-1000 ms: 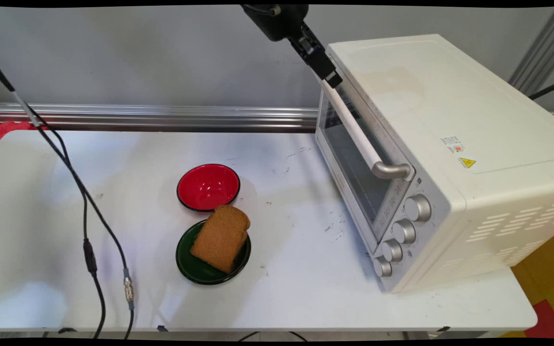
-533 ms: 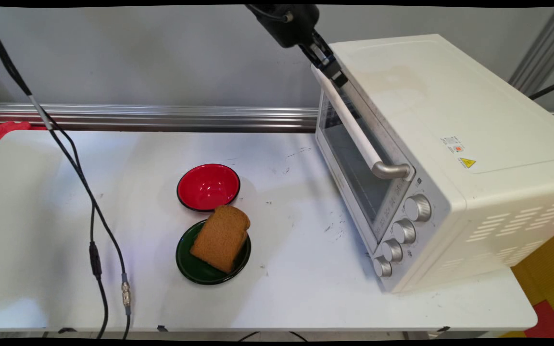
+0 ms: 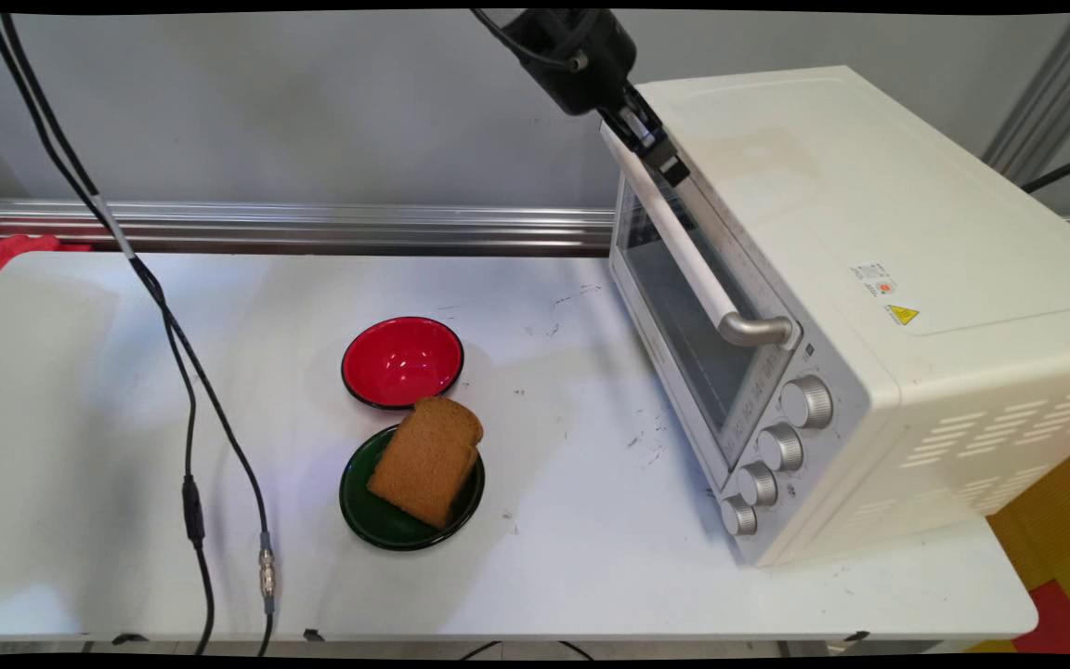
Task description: Open the oven
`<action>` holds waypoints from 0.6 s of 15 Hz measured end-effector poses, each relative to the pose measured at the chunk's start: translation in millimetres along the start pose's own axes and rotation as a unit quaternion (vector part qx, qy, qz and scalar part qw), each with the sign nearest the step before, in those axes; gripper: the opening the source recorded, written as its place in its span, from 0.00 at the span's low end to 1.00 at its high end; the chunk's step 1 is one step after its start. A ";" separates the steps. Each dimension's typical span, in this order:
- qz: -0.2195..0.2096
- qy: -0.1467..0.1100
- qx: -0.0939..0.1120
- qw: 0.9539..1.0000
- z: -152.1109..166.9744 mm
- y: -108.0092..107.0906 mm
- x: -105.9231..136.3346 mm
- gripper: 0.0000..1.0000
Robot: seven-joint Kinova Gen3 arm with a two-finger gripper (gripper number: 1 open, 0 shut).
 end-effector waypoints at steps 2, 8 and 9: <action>0.001 0.001 -0.001 1.000 7.8 -0.7 -1.8 0.00; 0.004 0.003 0.000 1.000 29.2 -3.7 -12.0 0.00; 0.004 0.004 0.001 1.000 30.9 -4.0 -13.6 0.00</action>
